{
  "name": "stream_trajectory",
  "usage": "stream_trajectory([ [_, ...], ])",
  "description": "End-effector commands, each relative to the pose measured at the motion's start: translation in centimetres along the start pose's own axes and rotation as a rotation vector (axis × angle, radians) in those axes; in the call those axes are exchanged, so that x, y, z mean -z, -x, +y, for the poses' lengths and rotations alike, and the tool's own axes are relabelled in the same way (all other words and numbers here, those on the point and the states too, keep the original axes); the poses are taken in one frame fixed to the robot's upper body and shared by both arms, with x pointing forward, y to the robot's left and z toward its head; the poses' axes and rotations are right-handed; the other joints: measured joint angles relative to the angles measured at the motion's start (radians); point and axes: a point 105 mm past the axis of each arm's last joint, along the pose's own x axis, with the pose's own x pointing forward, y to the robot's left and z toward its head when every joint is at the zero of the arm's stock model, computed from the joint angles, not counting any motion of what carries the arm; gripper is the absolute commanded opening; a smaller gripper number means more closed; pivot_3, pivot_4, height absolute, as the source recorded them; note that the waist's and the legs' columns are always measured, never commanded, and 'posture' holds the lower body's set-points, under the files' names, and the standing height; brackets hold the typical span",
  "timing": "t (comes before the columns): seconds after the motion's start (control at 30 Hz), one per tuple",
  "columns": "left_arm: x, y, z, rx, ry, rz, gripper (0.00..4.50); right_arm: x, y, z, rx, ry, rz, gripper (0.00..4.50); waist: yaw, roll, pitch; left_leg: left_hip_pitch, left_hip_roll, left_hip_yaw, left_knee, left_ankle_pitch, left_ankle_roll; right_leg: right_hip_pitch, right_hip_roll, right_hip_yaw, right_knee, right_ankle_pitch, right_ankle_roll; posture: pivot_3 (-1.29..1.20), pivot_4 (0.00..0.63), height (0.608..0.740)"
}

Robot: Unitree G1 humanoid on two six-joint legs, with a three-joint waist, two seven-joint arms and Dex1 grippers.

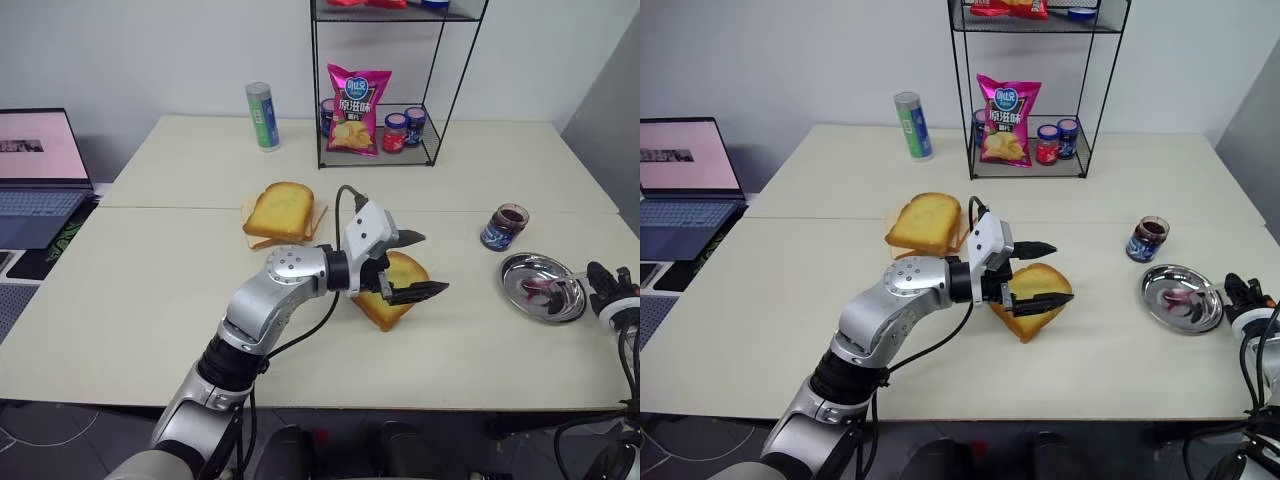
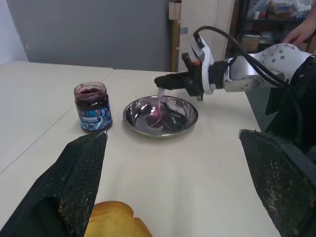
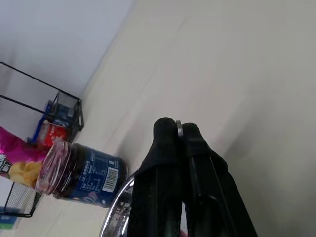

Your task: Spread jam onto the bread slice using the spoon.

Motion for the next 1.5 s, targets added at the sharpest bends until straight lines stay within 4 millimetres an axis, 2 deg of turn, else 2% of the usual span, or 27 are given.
stream_trajectory([
  [0.03, -1.0, 0.1, -0.2, 0.005, -0.036, -0.029, 4.5, -0.5, 0.4, 0.4, -0.012, 0.05, -0.013, 0.03, 0.0, 0.0, 0.0, 0.0, 0.0, 0.0, 0.0, 0.0, 0.0, 0.0, 0.0, 0.0, 0.0, 0.0, 0.0, 0.0, 0.15, 0.74],
  [0.13, -0.9, 0.2, -0.1, 0.001, -0.036, -0.029, 4.5, -0.3, 0.9, 1.2, -0.028, 0.139, 0.005, 0.03, 0.0, 0.0, 0.0, -0.001, 0.0, 0.0, 0.0, 0.0, 0.0, 0.0, 0.0, 0.0, -0.001, 0.0, 0.0, 0.0, 0.15, 0.74],
  [0.2, -0.8, 0.6, 0.2, -0.018, -0.031, -0.028, 4.5, -0.5, 1.4, 3.6, -0.074, 0.217, -0.012, 0.03, 0.0, 0.0, 0.0, -0.001, 0.0, 0.0, -0.001, 0.0, 0.0, 0.0, 0.0, 0.0, -0.002, 0.0, 0.0, 0.0, 0.15, 0.74],
  [0.33, -0.6, 1.1, 0.5, -0.04, -0.023, -0.027, 4.5, -0.8, 2.2, 7.0, -0.136, 0.301, -0.054, 0.03, -0.003, 0.001, 0.001, -0.001, 0.001, 0.0, -0.002, 0.0, 0.0, -0.001, 0.0, 0.0, -0.001, 0.0, 0.0, 0.0, 0.15, 0.74],
  [0.37, -0.6, 1.2, 0.7, -0.048, -0.02, -0.028, 4.5, -1.0, 2.4, 8.3, -0.151, 0.335, -0.072, 0.03, -0.003, 0.002, 0.001, -0.001, 0.001, 0.0, -0.002, 0.0, 0.0, -0.001, 0.0, 0.0, -0.001, 0.0, 0.0, 0.0, 0.15, 0.74],
  [0.43, -0.8, 1.0, 1.1, -0.064, -0.02, -0.039, 4.5, -1.7, 2.7, 12.7, -0.225, 0.417, -0.135, 0.03, -0.003, 0.002, 0.002, -0.001, 0.001, 0.0, -0.002, 0.0, 0.0, -0.001, 0.0, 0.0, -0.001, 0.0, 0.0, 0.0, 0.15, 0.74],
  [0.5, -0.9, 0.9, 1.3, -0.074, -0.024, -0.048, 4.5, -1.9, 3.1, 15.3, -0.269, 0.499, -0.168, 0.03, -0.005, 0.004, 0.004, -0.001, 0.001, 0.001, -0.002, 0.0, 0.0, -0.002, 0.0, 0.001, -0.001, 0.0, 0.0, 0.0, 0.15, 0.74],
  [0.7, -1.2, 0.3, 2.0, -0.105, -0.039, -0.064, 4.5, -3.4, 2.9, 19.4, -0.31, 0.608, -0.261, 0.03, 0.005, 0.003, 0.005, -0.005, 0.001, -0.001, -0.002, 0.0, 0.0, -0.004, 0.0, -0.002, -0.004, 0.001, 0.002, 0.0, 0.15, 0.74],
  [0.8, -1.4, 0.0, 2.1, -0.105, -0.047, -0.072, 4.5, -4.1, 2.1, 20.9, -0.316, 0.673, -0.313, 0.03, 0.006, 0.004, 0.004, -0.019, -0.001, -0.001, 0.0, 0.0, 0.0, -0.015, 0.0, -0.001, -0.008, 0.005, 0.006, 0.0, 0.15, 0.74],
  [0.97, -1.8, -0.5, 2.1, -0.102, -0.059, -0.086, 4.5, -4.7, 0.5, 21.5, -0.295, 0.829, -0.38, 0.03, 0.009, 0.004, 0.004, -0.024, -0.001, 0.0, 0.002, -0.001, 0.002, -0.018, -0.001, -0.001, -0.011, 0.008, 0.003, 0.0, 0.15, 0.74],
  [1.1, -1.9, -0.7, 1.9, -0.098, -0.066, -0.088, 4.5, -4.1, -0.7, 21.7, -0.318, 0.877, -0.376, 0.03, 0.011, 0.004, 0.004, -0.024, -0.001, 0.0, 0.001, -0.001, 0.002, -0.018, -0.001, -0.001, -0.011, 0.008, 0.003, 0.0, 0.15, 0.74],
  [1.27, -2.1, -0.8, 1.9, -0.105, -0.072, -0.092, 4.5, -2.7, -1.9, 20.5, -0.312, 0.931, -0.343, 0.03, 0.012, 0.004, 0.004, -0.024, -0.001, 0.0, 0.002, -0.001, 0.002, -0.018, -0.001, -0.001, -0.01, 0.008, 0.003, 0.0, 0.15, 0.74],
  [1.5, -2.1, -0.4, 1.8, -0.112, -0.072, -0.088, 4.5, -1.6, -2.5, 19.2, -0.3, 0.959, -0.317, 0.03, 0.012, 0.004, 0.004, -0.023, -0.001, 0.0, 0.002, -0.001, 0.002, -0.018, -0.001, -0.001, -0.009, 0.008, 0.003, 0.0, 0.15, 0.74],
])
